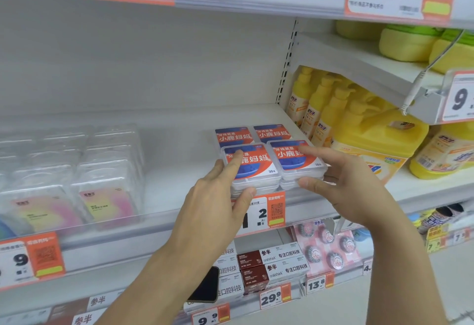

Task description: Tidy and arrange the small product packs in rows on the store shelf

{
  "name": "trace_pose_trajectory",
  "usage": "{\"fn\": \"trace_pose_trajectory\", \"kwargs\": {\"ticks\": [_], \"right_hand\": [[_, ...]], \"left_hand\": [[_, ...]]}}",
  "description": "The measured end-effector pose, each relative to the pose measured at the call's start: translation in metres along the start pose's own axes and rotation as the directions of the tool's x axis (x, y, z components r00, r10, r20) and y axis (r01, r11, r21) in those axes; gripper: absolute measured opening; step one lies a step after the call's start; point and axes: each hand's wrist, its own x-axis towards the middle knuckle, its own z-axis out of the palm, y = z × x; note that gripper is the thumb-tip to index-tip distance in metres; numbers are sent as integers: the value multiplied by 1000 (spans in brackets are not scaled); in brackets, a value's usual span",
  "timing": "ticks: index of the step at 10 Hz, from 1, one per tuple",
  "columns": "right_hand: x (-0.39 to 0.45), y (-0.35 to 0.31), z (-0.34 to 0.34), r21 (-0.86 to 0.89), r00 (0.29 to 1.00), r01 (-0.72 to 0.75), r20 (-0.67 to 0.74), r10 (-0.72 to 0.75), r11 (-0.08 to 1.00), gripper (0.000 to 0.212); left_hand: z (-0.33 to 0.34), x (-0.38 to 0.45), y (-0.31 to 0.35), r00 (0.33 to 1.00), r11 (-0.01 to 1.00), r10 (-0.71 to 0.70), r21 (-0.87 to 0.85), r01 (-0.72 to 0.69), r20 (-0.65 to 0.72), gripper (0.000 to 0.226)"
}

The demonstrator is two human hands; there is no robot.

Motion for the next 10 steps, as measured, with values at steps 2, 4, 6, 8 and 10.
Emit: {"fn": "trace_pose_trajectory", "kwargs": {"ticks": [2,4,6,8,10], "right_hand": [[1,2,0,-11,999,22,34,-22,1000,49],[-2,2,2,-20,998,7,60,-6,1000,47],[-5,-1,2,12,997,1,71,-2,1000,56],[-15,-8,-1,94,993,-35,-112,45,995,72],[-44,-45,-9,122,942,67,-335,-23,990,44]], "left_hand": [[3,0,1,1000,1000,-2,9,1,7,67],[4,-1,3,999,1000,-20,25,19,41,65],[3,1,1,998,1000,-20,-19,21,54,65],[-8,-4,6,999,999,-3,-44,5,36,68],[-48,-29,17,994,988,109,-106,-108,6,56]]}}
